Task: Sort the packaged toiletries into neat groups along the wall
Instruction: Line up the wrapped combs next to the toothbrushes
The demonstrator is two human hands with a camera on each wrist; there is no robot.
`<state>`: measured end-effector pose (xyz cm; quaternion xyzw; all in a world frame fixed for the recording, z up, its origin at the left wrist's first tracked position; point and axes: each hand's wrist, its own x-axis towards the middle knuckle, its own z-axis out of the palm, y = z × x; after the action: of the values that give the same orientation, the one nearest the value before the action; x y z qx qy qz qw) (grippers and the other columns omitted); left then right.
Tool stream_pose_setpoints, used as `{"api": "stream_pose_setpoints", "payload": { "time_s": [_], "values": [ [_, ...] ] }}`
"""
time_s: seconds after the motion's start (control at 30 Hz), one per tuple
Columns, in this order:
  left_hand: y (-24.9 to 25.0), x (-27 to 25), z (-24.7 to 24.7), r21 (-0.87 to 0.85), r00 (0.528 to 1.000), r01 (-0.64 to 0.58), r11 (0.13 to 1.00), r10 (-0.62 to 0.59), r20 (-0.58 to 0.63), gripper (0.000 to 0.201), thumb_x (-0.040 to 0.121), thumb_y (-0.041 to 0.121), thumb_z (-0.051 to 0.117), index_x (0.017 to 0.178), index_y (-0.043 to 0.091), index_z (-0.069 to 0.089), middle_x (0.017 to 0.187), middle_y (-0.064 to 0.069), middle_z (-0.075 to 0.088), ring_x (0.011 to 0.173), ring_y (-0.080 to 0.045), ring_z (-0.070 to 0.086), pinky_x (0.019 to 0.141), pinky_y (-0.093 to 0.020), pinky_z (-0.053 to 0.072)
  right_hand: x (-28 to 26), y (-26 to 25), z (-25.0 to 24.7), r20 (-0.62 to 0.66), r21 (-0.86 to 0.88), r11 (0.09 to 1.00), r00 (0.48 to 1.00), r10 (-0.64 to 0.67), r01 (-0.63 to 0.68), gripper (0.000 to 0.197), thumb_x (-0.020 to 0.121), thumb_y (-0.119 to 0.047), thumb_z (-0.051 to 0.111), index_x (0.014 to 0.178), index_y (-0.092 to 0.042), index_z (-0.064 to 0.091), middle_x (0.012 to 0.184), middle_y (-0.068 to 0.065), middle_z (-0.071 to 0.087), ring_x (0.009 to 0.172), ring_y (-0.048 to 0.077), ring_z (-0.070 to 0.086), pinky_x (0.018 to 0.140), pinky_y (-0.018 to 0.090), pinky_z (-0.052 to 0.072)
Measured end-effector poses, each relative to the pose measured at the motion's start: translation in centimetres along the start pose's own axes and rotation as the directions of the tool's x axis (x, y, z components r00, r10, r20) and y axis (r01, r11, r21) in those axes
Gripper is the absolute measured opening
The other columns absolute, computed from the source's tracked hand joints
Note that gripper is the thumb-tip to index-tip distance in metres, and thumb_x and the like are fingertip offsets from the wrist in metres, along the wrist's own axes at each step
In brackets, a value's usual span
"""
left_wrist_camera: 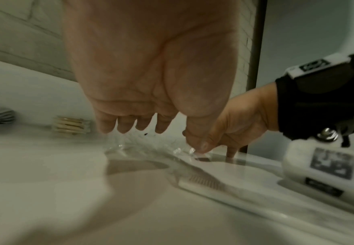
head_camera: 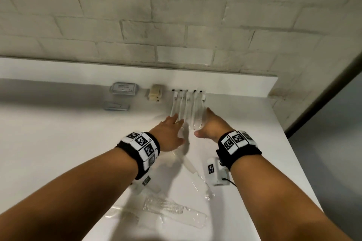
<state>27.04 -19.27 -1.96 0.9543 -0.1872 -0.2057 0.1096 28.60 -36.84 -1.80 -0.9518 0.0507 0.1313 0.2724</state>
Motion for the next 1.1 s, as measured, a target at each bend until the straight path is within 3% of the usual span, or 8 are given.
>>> {"api": "stream_pose_setpoints", "payload": {
  "time_s": [0.13,0.2,0.27,0.33,0.6,0.77,0.93,1.1],
  "values": [
    [-1.0,-3.7,-0.2,-0.032,0.988,-0.082,0.996,0.077,-0.136,0.05,0.089,0.043,0.056,0.135,0.027,0.046,0.141,0.001,0.043,0.127,-0.021,0.045,0.103,-0.031,0.038,-2.5,2.1,-1.1,0.029,0.005,0.996,0.996,0.09,-0.09,0.086,0.07,-0.031,0.082,0.142,-0.012,0.039,0.143,0.005,0.048,0.128,0.024,0.049,0.109,0.034,0.039],
    [-1.1,-6.1,0.0,0.015,0.99,-0.137,0.99,0.137,-0.042,0.033,0.085,0.046,0.06,0.114,0.031,0.058,0.116,0.008,0.055,0.109,-0.015,0.056,0.094,-0.03,0.045,-3.8,2.7,-0.8,0.053,-0.064,0.989,0.989,0.139,-0.136,0.076,0.075,-0.035,0.077,0.138,-0.009,0.045,0.141,0.007,0.05,0.129,0.026,0.048,0.109,0.036,0.039],
    [-0.4,-8.4,0.8,0.078,0.968,-0.185,0.98,0.167,0.189,0.036,0.079,0.052,0.063,0.108,0.03,0.058,0.107,0.011,0.055,0.102,-0.013,0.055,0.089,-0.033,0.048,-5.4,1.9,0.3,0.111,-0.142,0.983,0.985,0.129,-0.113,0.045,0.076,-0.043,0.073,0.103,-0.009,0.062,0.105,0.006,0.063,0.107,0.027,0.059,0.091,0.037,0.05],
    [0.8,-9.9,2.1,0.132,0.922,-0.243,0.961,0.187,0.338,0.049,0.07,0.056,0.07,0.107,0.028,0.055,0.105,0.01,0.052,0.099,-0.015,0.053,0.085,-0.035,0.048,-7.0,0.3,2.1,0.183,-0.254,0.965,0.977,0.108,-0.059,0.04,0.073,-0.053,0.069,0.072,-0.016,0.054,0.076,0.0,0.055,0.083,0.024,0.058,0.065,0.031,0.047],
    [3.1,-11.7,5.3,0.222,0.929,-0.347,0.911,0.302,0.216,0.05,0.083,0.027,0.068,0.128,0.031,0.047,0.122,0.004,0.058,0.108,-0.02,0.053,0.075,-0.027,0.034,-9.7,-2.6,4.1,0.177,-0.445,0.894,0.974,0.143,-0.051,0.034,0.087,-0.03,0.066,0.105,-0.002,0.062,0.106,0.014,0.066,0.1,0.03,0.062,0.082,0.032,0.045],
    [1.6,-12.6,4.7,0.11,0.966,-0.257,0.96,0.252,0.051,0.011,0.084,0.026,0.061,0.094,0.022,0.058,0.097,0.001,0.057,0.096,-0.025,0.056,0.071,-0.031,0.04,-11.0,-0.9,4.1,0.181,-0.438,0.891,0.959,0.217,-0.119,0.031,0.081,-0.03,0.07,0.067,-0.008,0.053,0.07,0.005,0.057,0.062,0.021,0.053,0.064,0.027,0.043],
    [-4.9,-15.6,0.4,-0.072,0.993,-0.031,0.997,0.022,-0.113,0.017,0.09,0.032,0.058,0.097,0.016,0.058,0.094,0.0,0.058,0.089,-0.021,0.053,0.071,-0.029,0.037,-12.2,-1.3,5.2,0.071,-0.4,0.914,0.993,0.098,-0.061,0.028,0.087,-0.008,0.054,0.114,-0.003,0.054,0.117,0.017,0.06,0.101,0.032,0.057,0.074,0.027,0.04],
    [-11.9,-18.7,-0.4,0.055,0.978,0.211,0.976,-0.211,-0.003,0.026,0.088,0.043,0.06,0.094,0.019,0.053,0.095,0.001,0.058,0.085,-0.019,0.051,0.068,-0.029,0.036,-13.8,-5.9,7.8,0.111,-0.205,0.978,0.994,-0.026,0.049,0.032,0.085,-0.019,0.061,0.114,-0.009,0.053,0.115,0.01,0.059,0.099,0.026,0.054,0.074,0.026,0.038]
  ]
}}
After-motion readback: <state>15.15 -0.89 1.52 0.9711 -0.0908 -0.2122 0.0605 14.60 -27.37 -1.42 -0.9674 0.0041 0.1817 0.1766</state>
